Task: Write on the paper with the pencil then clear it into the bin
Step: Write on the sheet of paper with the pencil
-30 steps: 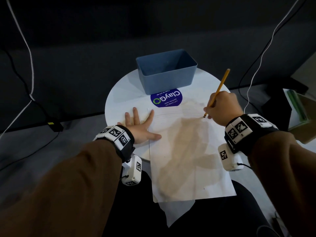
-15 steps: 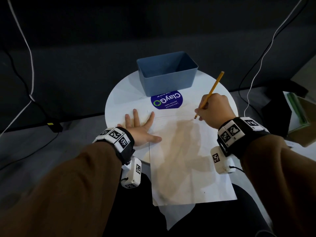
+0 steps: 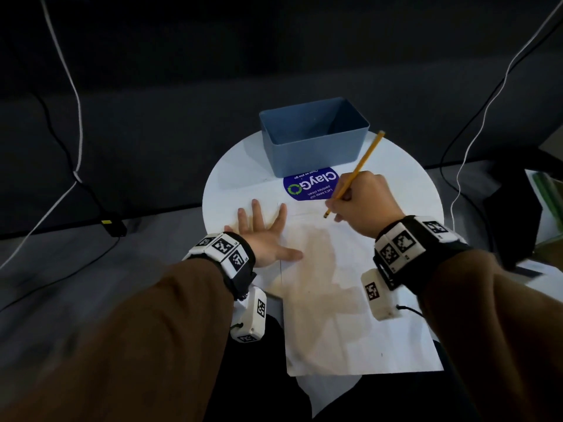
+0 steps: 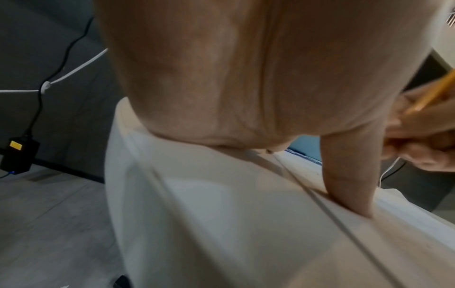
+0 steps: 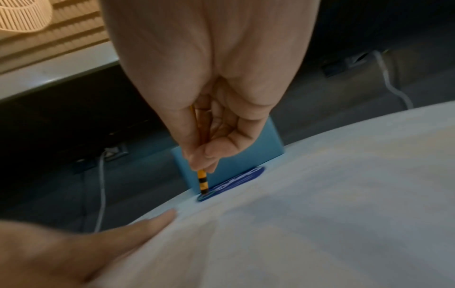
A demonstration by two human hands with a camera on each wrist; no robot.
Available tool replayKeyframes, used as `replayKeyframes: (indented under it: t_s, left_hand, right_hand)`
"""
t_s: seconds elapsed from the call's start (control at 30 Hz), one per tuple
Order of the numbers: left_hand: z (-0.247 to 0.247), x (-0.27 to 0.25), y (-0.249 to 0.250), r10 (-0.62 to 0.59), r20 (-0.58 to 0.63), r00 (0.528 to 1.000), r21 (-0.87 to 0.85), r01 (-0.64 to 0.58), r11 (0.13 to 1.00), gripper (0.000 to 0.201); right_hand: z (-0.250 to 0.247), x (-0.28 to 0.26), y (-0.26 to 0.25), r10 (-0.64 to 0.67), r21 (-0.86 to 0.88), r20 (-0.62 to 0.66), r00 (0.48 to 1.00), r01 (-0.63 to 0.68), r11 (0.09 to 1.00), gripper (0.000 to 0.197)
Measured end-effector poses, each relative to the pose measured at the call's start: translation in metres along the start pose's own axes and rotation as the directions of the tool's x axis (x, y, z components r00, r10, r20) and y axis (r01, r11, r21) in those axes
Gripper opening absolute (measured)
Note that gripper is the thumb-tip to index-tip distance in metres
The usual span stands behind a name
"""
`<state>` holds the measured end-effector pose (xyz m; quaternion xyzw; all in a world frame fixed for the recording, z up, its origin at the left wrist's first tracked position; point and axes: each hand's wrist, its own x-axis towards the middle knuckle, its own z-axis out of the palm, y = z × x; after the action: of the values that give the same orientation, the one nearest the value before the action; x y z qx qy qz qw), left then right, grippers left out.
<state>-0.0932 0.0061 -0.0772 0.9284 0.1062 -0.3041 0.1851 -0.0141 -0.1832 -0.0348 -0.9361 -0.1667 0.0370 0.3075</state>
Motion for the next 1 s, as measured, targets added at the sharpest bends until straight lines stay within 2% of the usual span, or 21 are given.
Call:
replayKeyframes:
  t_s: [0.13,0.3,0.43,0.5,0.7,0.9,1.0]
  left_hand:
    - [0.002,0.002,-0.001,-0.008,-0.006,1.0,-0.008,0.008,1.0,0.107]
    - [0.001,0.003,0.001,-0.001,0.011,1.0,0.014,0.0,1.0,0.108]
    - [0.001,0.006,0.001,-0.012,0.011,1.0,0.027,0.012,1.0,0.11]
    - [0.003,0.006,0.002,-0.022,0.01,1.0,0.029,0.022,0.999,0.11]
    - [-0.001,0.001,0.005,-0.022,0.017,1.0,0.042,0.022,0.999,0.108]
    - [0.0,0.0,0.001,-0.012,0.003,1.0,0.002,0.012,1.0,0.106]
    - [-0.001,0.0,0.002,-0.018,0.0,1.0,0.016,0.018,1.0,0.105]
  right_hand:
    - [0.03,0.005,-0.029,-0.099,0.034,0.105,0.99,0.096,0.995,0.019]
    - [0.046,0.009,-0.04,-0.121,-0.031,0.162,0.979,0.128,0.991,0.02]
    - [0.049,0.014,-0.042,-0.102,-0.176,0.145,0.984,0.128,0.976,0.021]
    - [0.044,0.017,-0.038,-0.077,-0.194,0.119,0.99,0.1,0.976,0.021]
    - [0.045,0.015,-0.039,-0.104,-0.148,0.159,0.982,0.128,0.981,0.018]
    - [0.031,0.014,-0.022,-0.045,-0.151,0.077,0.996,0.056,0.987,0.018]
    - [0.039,0.01,-0.027,-0.108,-0.067,0.098,0.989,0.114,0.991,0.02]
